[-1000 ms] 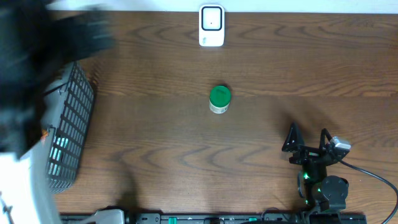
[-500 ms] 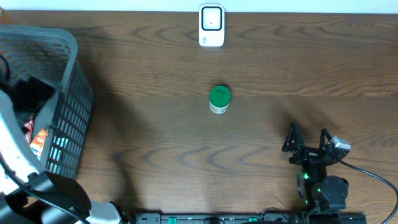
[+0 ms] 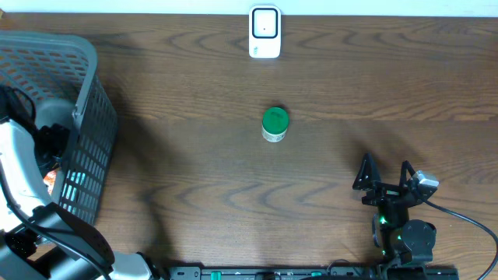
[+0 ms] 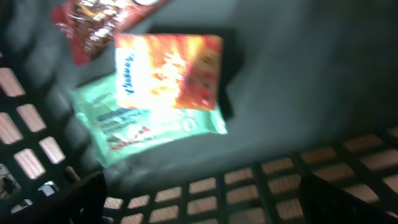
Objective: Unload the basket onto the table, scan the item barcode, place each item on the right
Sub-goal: 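Reach the left gripper into the basket and grasp the orange Kleenex pack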
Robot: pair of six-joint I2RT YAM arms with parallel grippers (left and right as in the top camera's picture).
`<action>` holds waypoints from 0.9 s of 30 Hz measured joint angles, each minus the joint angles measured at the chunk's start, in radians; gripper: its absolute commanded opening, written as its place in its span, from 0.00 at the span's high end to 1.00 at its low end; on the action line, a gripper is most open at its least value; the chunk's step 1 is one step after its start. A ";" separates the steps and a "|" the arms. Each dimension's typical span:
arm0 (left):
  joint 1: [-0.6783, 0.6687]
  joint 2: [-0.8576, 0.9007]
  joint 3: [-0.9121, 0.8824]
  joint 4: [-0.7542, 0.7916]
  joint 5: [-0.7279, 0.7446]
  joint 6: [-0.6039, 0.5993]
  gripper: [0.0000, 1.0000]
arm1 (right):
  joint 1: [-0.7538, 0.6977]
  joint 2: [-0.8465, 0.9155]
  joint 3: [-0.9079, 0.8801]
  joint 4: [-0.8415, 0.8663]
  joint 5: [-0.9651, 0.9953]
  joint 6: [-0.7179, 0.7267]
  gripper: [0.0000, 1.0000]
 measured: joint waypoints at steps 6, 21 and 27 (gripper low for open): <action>0.067 -0.001 0.000 0.015 -0.018 0.001 0.02 | 0.000 0.000 0.000 0.000 0.000 0.000 0.01; 0.121 0.188 0.000 0.047 0.013 0.012 0.02 | 0.000 0.000 0.000 0.000 0.000 0.000 0.01; 0.121 0.219 -0.001 0.064 0.017 0.012 0.02 | 0.000 0.000 0.000 0.000 0.000 0.000 0.01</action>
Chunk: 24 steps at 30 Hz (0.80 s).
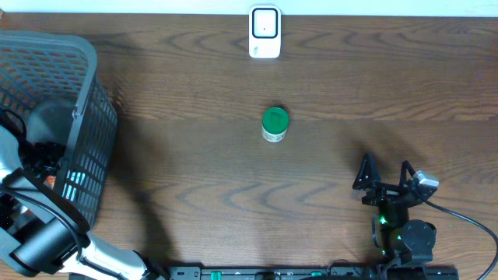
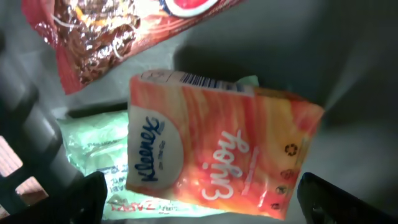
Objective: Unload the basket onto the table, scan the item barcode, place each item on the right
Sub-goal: 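Reach the left gripper into the basket and grasp the orange Kleenex pack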
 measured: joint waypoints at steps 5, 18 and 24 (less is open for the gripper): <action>0.000 0.000 0.000 0.028 0.000 0.003 0.02 | 0.000 0.000 0.000 0.000 0.000 0.000 0.01; 0.002 0.000 -0.002 0.062 0.000 0.003 0.02 | 0.000 0.000 0.000 0.000 0.000 0.000 0.01; 0.002 0.000 -0.024 0.087 0.000 0.003 0.02 | 0.000 0.000 0.000 0.000 0.000 0.000 0.01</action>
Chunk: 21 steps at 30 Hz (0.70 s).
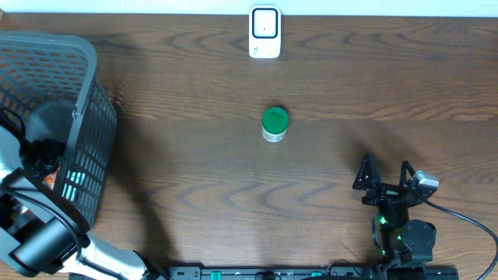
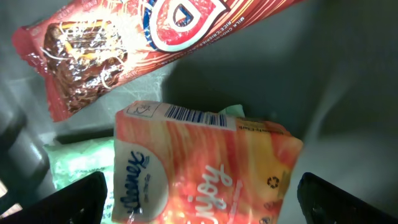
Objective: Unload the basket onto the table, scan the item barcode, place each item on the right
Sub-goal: 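Reach the left gripper into the basket and grasp the orange Kleenex pack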
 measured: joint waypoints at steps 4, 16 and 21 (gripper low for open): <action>0.000 0.001 -0.010 0.007 0.000 0.000 0.02 | 0.000 0.000 0.000 0.000 0.000 0.000 0.01; 0.034 0.001 -0.013 0.023 0.003 0.000 0.02 | 0.000 0.000 0.000 0.000 0.000 0.000 0.01; 0.039 0.001 -0.013 0.023 0.003 0.000 0.05 | 0.000 0.000 0.000 0.000 0.000 0.000 0.01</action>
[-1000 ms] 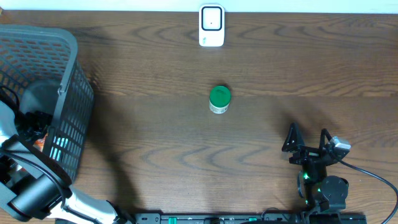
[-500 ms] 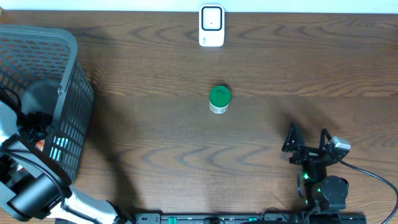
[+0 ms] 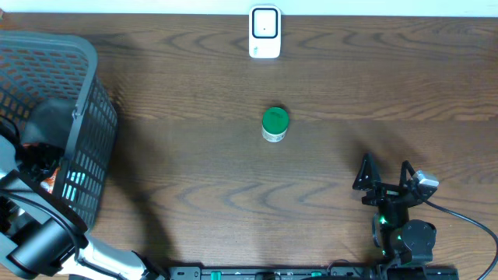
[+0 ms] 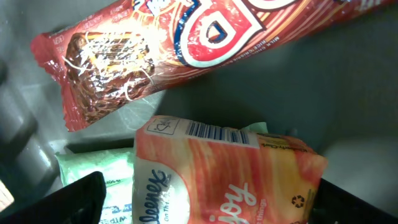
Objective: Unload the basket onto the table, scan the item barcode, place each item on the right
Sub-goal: 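Reach the left gripper into the basket and grasp the orange Kleenex pack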
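An orange Kleenex tissue pack (image 4: 230,180) lies on the basket floor, a barcode (image 4: 214,132) on its upper edge. My left gripper (image 4: 208,202) is open low over it, one dark finger (image 4: 78,199) to the pack's left and the other at its right corner. The white scanner (image 3: 264,33) stands at the table's far edge. Near the front right, my right gripper (image 3: 384,177) rests open and empty.
A grey mesh basket (image 3: 85,132) at the left holds my left arm. Inside, a red snack wrapper (image 4: 186,50) lies above the pack and a green wipes pack (image 4: 102,180) under its left side. A green-lidded jar (image 3: 275,123) stands mid-table.
My left gripper has moved slightly; the tissue pack now sits lower and more to the right between the fingers, and the red wrapper fills more of the top. The right arm is unchanged.
My left gripper was first higher in the basket, with the packs seen small against the mesh wall. Then it was close over the tissue pack, open on both sides of it. It has stayed open there, shifting a little, until now.
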Robot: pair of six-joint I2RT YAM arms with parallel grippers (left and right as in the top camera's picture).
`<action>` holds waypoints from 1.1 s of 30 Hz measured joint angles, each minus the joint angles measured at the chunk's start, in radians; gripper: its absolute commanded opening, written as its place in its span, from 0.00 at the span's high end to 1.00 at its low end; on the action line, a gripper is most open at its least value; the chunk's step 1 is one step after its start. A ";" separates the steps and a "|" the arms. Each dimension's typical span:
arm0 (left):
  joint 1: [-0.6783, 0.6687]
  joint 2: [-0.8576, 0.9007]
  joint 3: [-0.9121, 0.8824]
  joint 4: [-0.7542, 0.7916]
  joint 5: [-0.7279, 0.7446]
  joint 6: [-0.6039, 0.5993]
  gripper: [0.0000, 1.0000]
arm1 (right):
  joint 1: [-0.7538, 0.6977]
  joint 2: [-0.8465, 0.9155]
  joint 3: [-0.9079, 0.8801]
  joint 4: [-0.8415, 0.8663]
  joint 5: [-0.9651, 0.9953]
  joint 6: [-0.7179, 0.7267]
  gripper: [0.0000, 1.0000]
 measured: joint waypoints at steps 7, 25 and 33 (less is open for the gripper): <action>0.000 0.000 0.000 -0.002 0.001 0.004 0.19 | 0.000 0.000 0.000 0.000 0.000 0.000 0.01; 0.000 0.000 0.000 -0.002 0.011 0.004 0.37 | 0.000 0.000 0.000 0.000 0.000 0.000 0.01; 0.000 0.000 0.096 -0.111 0.048 0.004 0.37 | 0.000 0.000 0.000 0.000 0.000 0.000 0.01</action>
